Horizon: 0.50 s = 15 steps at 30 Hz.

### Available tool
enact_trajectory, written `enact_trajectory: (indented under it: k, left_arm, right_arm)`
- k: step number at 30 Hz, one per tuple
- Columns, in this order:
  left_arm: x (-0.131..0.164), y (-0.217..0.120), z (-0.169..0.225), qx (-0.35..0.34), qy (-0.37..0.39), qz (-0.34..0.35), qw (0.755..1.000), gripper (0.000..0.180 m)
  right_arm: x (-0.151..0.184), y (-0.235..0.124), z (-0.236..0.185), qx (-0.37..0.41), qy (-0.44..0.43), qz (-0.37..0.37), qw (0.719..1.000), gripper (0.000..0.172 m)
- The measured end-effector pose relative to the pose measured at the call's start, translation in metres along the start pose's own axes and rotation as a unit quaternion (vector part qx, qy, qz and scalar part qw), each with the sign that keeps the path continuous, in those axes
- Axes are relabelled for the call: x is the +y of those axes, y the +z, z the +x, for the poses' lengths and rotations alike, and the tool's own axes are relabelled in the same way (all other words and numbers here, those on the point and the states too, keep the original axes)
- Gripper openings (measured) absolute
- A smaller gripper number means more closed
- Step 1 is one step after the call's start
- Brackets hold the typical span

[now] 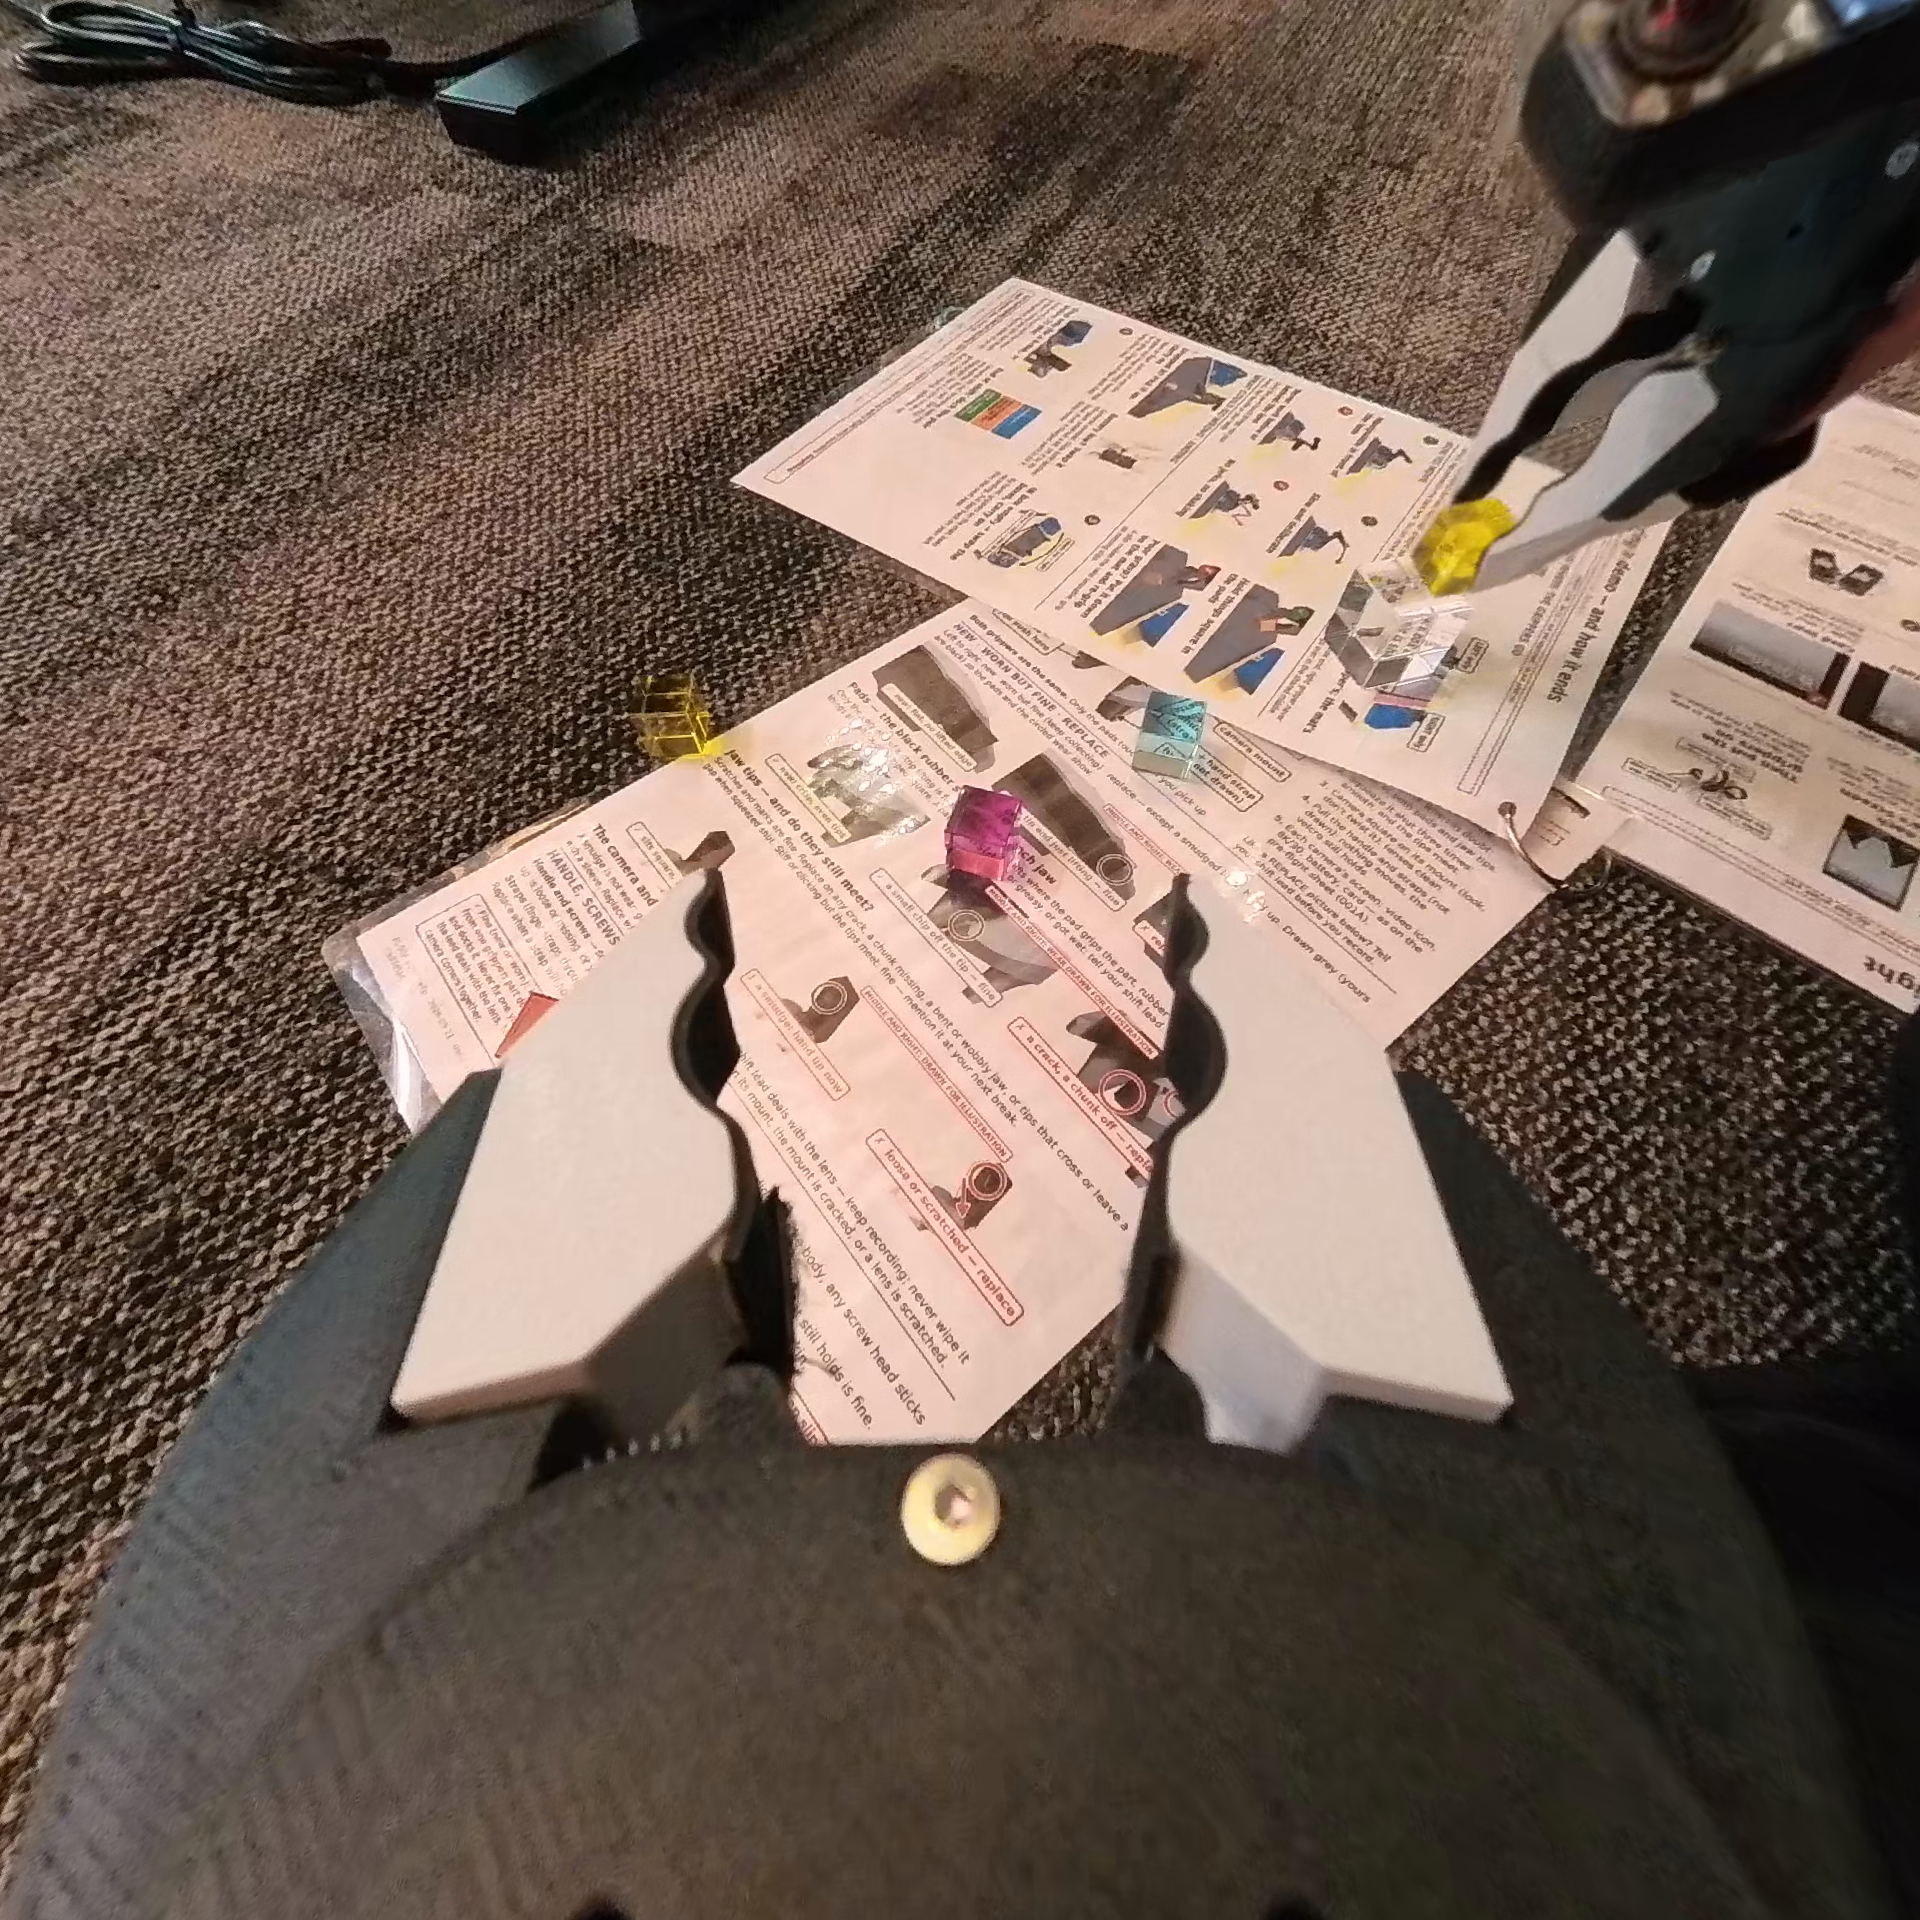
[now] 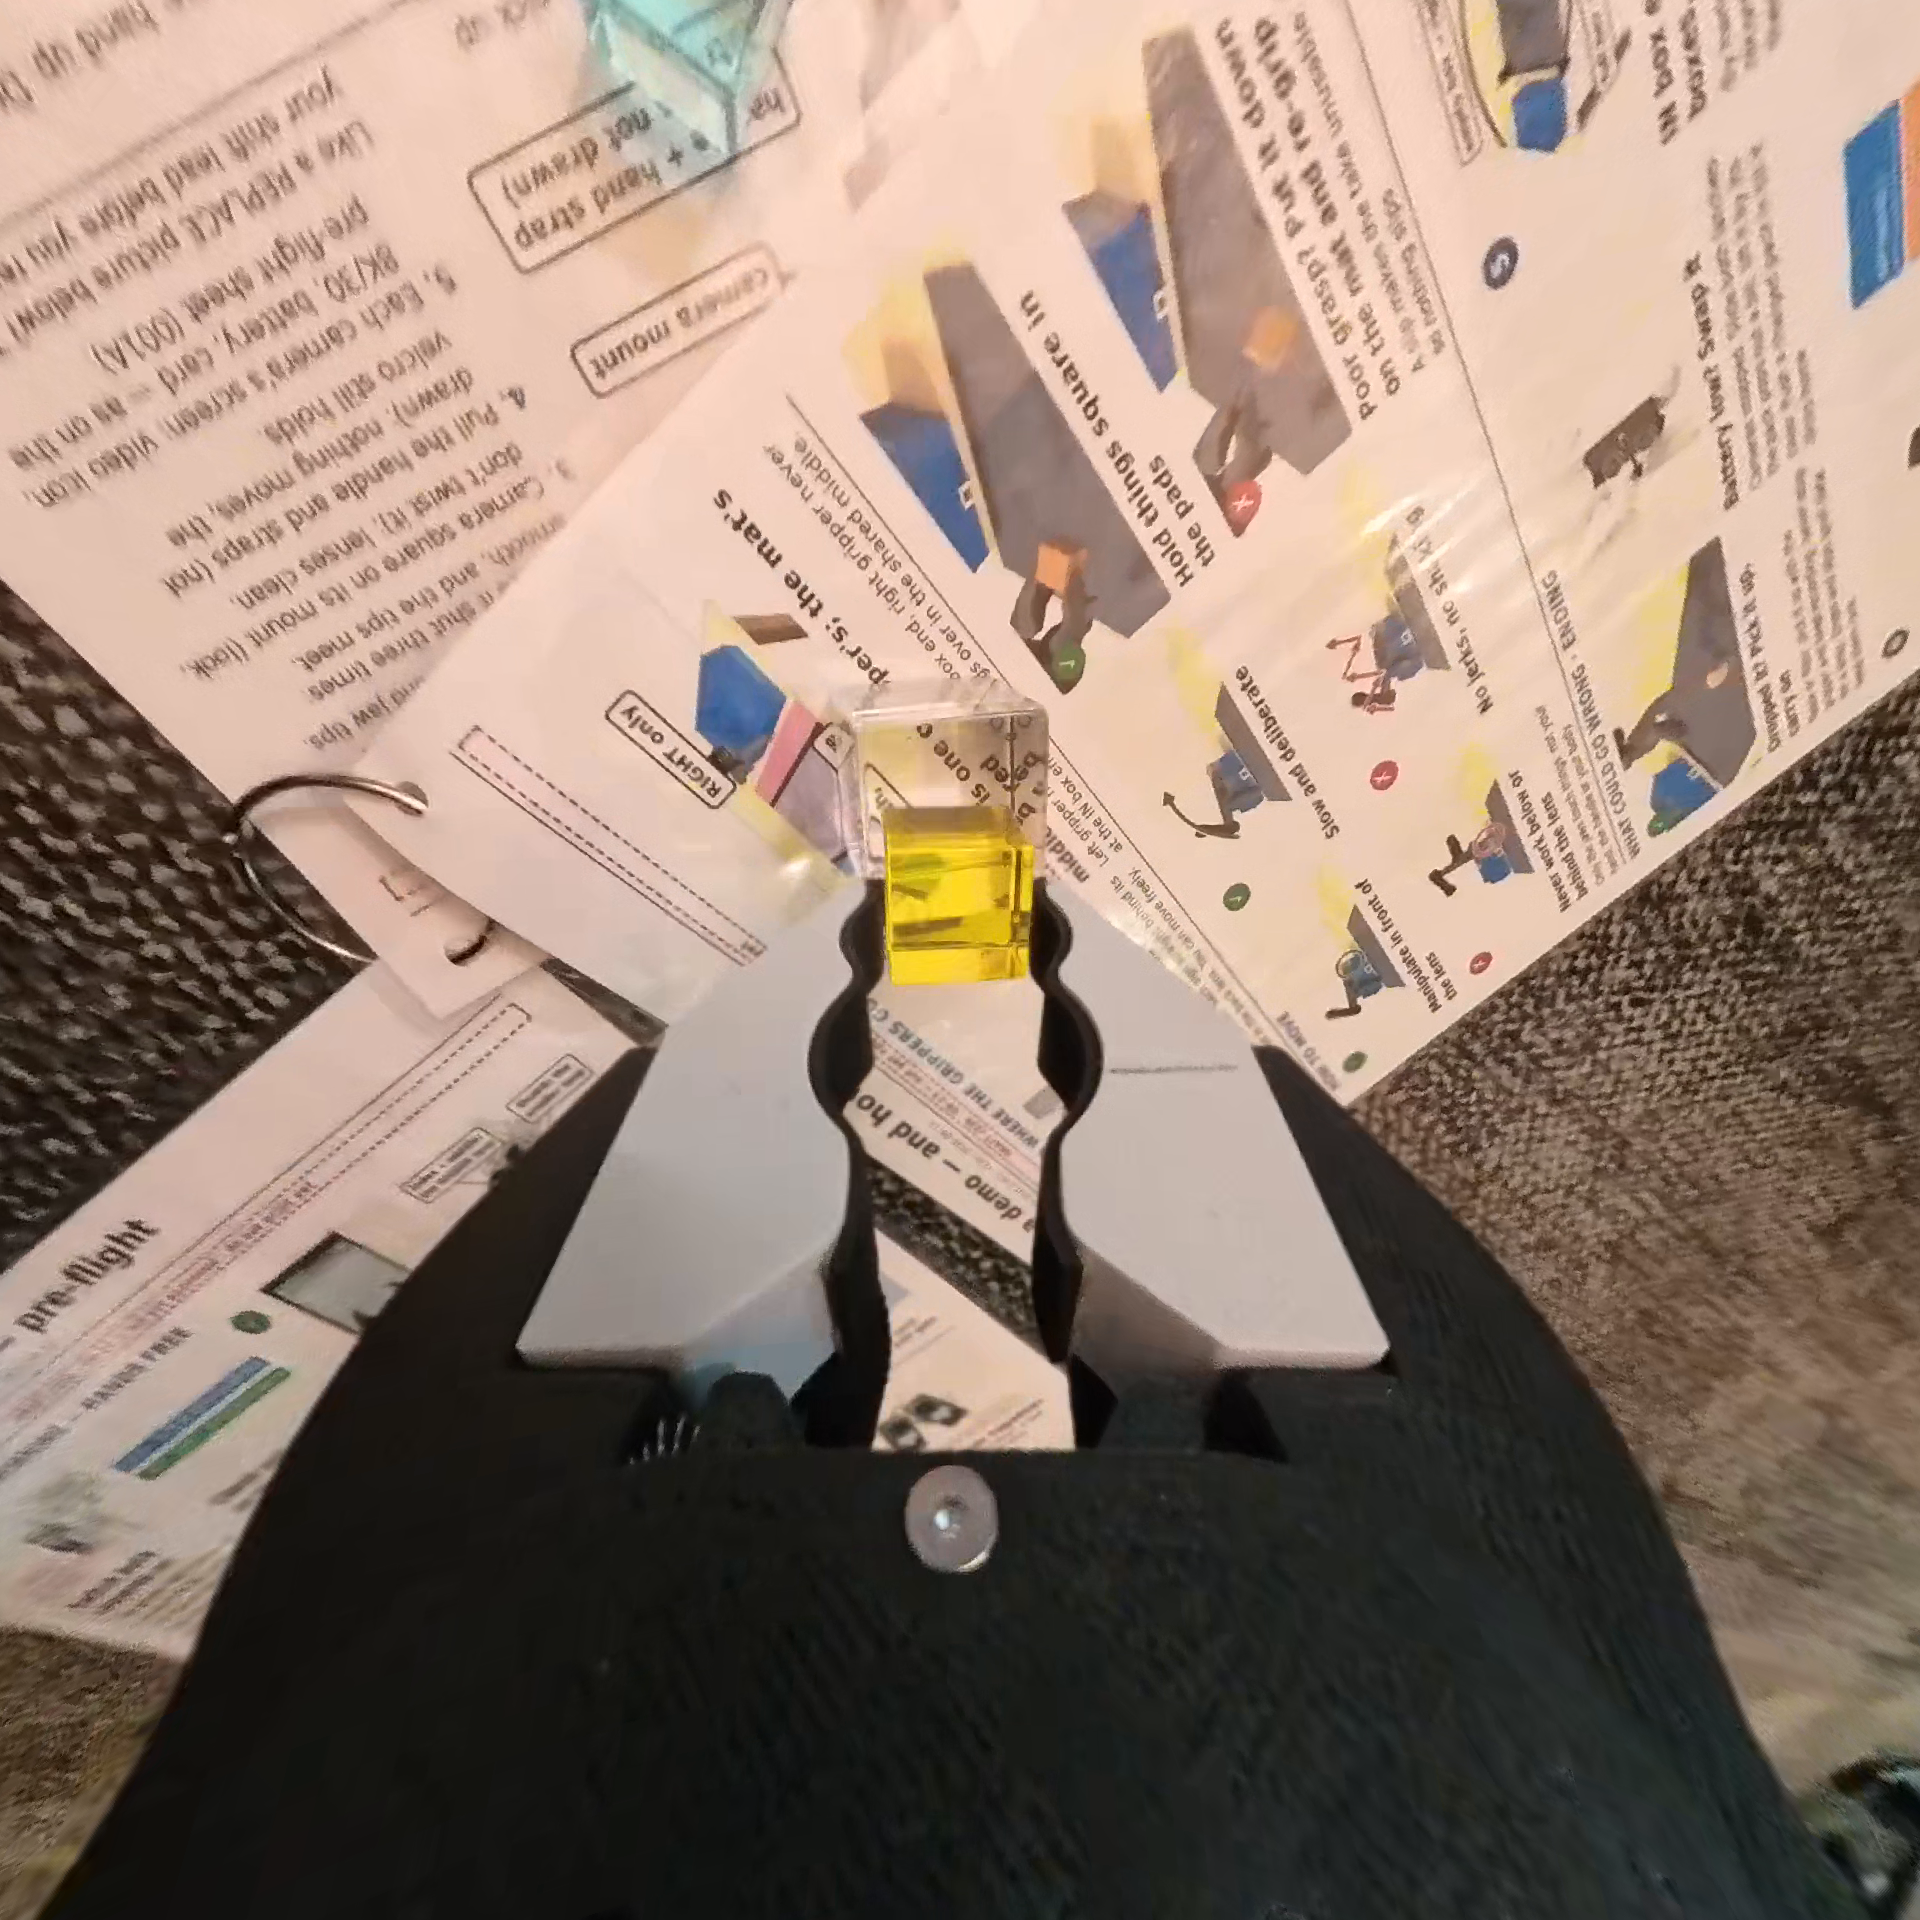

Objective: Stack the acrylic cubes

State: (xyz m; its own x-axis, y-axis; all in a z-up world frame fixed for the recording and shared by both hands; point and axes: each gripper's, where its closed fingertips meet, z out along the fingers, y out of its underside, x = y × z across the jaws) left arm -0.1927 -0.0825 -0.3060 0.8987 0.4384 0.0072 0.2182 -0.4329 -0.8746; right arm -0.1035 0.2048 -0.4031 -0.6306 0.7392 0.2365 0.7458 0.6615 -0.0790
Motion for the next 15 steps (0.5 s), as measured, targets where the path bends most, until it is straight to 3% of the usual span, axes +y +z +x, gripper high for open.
enact_trajectory:
  k: [15]
  left_arm:
    - [0.0024,0.0032,0.0001,-0.001,0.003,-0.009,1.000,0.083]
  right_arm:
    - [-0.0101,0.0068,-0.0012,-0.041,-0.007,0.021,0.999,0.026]
